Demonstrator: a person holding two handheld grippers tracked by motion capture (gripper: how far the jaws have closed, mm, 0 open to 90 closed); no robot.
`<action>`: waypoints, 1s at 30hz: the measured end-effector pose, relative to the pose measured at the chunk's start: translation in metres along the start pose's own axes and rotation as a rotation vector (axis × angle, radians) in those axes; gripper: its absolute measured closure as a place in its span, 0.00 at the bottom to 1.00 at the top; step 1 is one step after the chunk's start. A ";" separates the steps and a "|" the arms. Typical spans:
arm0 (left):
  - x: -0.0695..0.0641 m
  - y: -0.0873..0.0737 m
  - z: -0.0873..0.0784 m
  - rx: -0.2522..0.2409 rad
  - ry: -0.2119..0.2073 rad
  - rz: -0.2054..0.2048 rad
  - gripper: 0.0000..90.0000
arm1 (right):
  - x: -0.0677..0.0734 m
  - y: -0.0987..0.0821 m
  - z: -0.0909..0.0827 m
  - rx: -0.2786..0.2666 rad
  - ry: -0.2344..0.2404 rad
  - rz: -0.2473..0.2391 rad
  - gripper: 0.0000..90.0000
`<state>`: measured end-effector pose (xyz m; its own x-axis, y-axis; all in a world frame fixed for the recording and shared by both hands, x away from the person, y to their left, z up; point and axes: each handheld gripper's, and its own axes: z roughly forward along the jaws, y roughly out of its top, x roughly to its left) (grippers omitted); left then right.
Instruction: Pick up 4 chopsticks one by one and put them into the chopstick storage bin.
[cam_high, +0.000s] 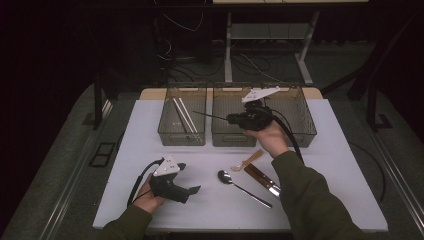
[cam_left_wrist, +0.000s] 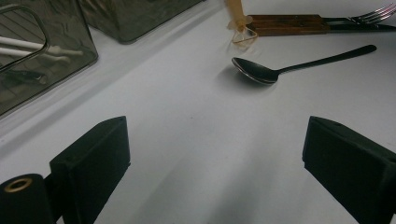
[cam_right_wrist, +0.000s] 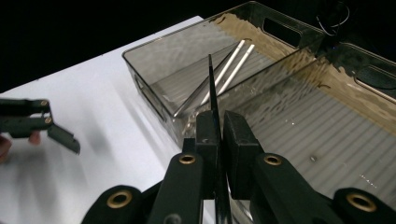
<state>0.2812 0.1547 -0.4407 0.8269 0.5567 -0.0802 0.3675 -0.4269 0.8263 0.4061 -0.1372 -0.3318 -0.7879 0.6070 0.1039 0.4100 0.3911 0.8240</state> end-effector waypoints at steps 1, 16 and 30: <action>0.000 0.000 0.000 0.000 0.000 -0.001 0.07 | 0.001 0.002 0.004 0.002 -0.002 -0.004 0.95; 0.001 0.001 -0.001 -0.001 -0.006 0.011 0.08 | 0.008 0.029 0.069 0.070 -0.023 -0.003 0.95; 0.002 0.001 -0.002 -0.014 -0.006 0.002 0.08 | 0.005 0.052 0.123 0.128 -0.089 0.034 0.95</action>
<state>0.2823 0.1568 -0.4388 0.8303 0.5513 -0.0816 0.3596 -0.4181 0.8342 0.4796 -0.0291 -0.3568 -0.7310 0.6780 0.0765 0.4955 0.4504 0.7427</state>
